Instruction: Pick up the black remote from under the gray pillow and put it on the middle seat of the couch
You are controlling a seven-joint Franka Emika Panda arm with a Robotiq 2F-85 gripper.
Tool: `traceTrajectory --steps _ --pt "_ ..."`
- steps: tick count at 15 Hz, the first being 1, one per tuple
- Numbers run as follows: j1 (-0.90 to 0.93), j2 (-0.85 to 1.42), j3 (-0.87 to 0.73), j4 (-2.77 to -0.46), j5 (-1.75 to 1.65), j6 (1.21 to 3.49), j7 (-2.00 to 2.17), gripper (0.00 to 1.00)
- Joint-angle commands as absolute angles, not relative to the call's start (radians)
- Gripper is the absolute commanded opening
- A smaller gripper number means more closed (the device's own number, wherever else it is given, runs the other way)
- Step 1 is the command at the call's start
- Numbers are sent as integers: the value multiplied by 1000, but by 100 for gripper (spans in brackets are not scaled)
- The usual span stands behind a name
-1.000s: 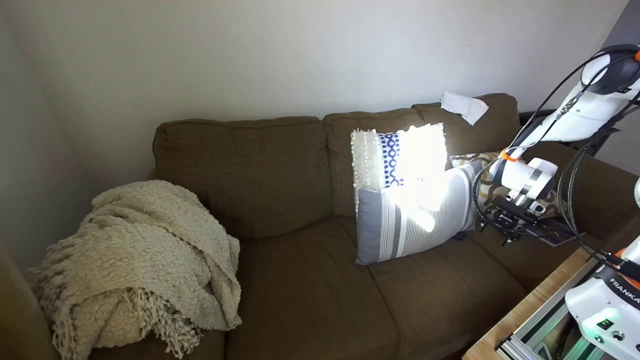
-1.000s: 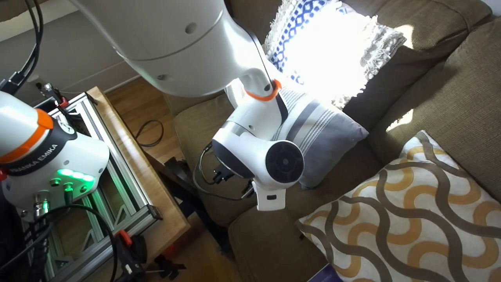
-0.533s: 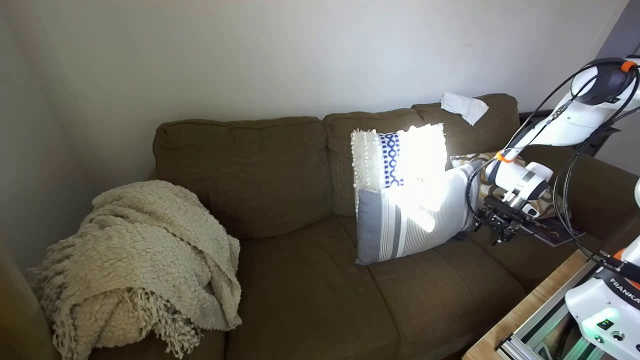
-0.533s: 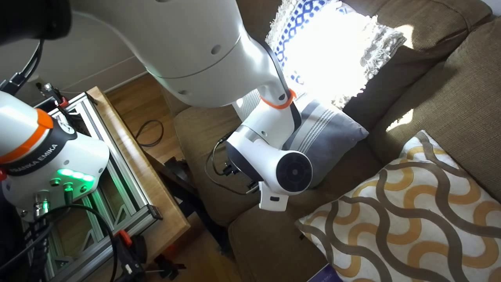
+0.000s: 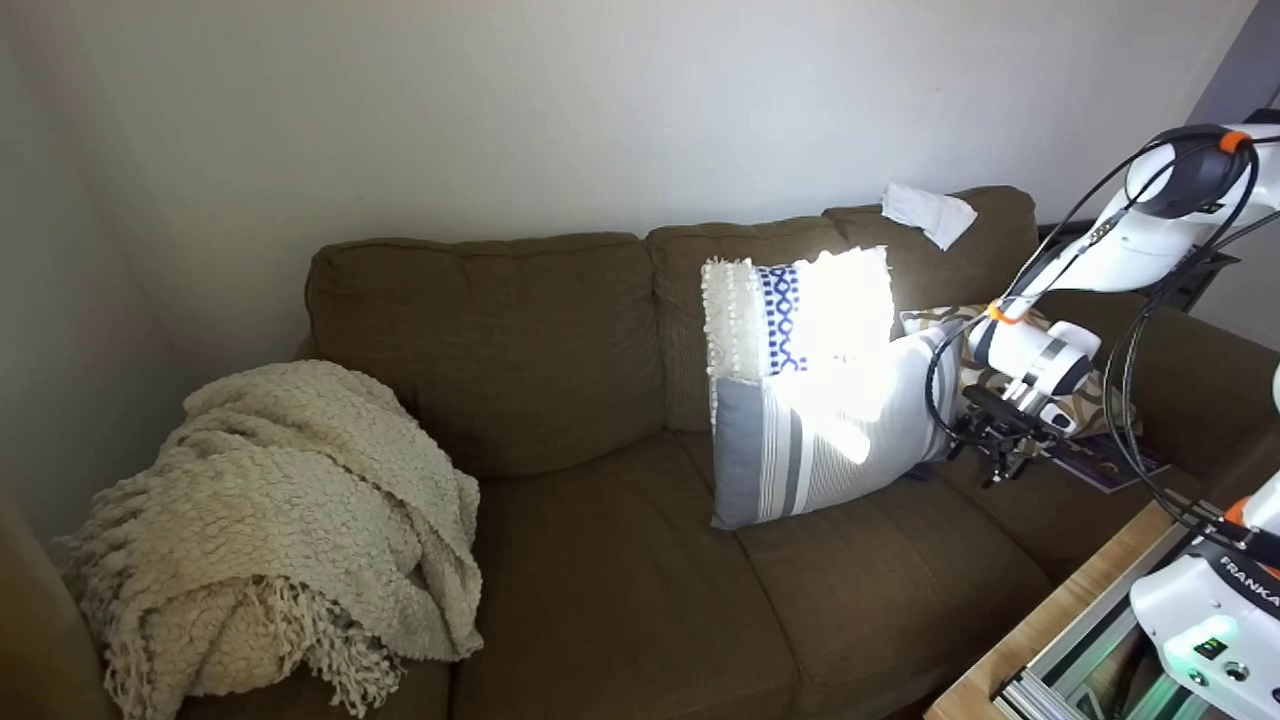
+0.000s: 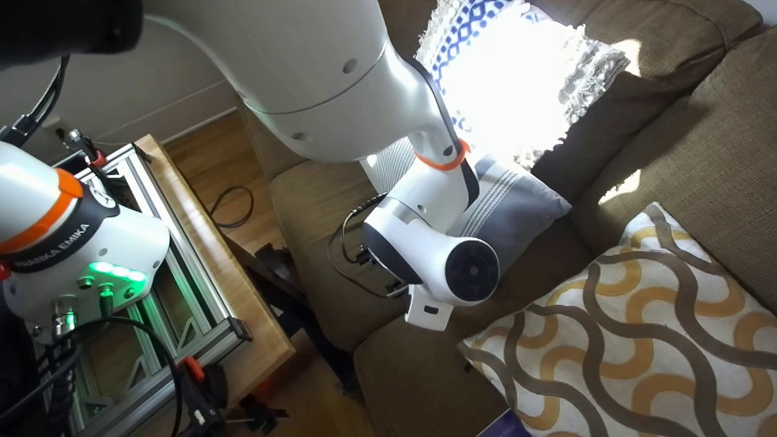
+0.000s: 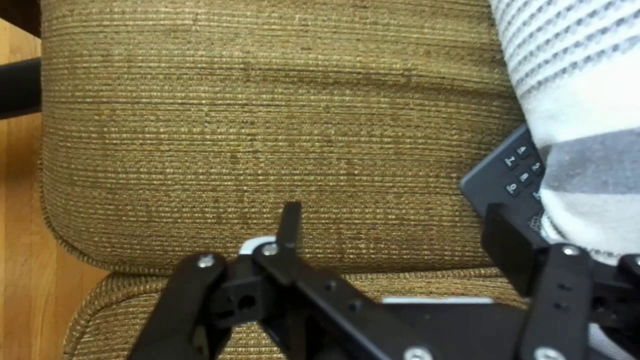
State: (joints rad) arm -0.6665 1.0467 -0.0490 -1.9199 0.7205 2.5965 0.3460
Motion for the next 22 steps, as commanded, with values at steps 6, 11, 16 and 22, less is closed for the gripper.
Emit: traceTrajectory --steps 6,11,16,22 --pt "-580 1176 -147 -1749 884 2430 602 98" --pt "-555 1229 -152 -1701 1011 2461 633 99" --pt "-526 1268 -159 -1669 1112 2476 615 94" --pt "-486 1278 -170 -1669 1238 2555 589 100"
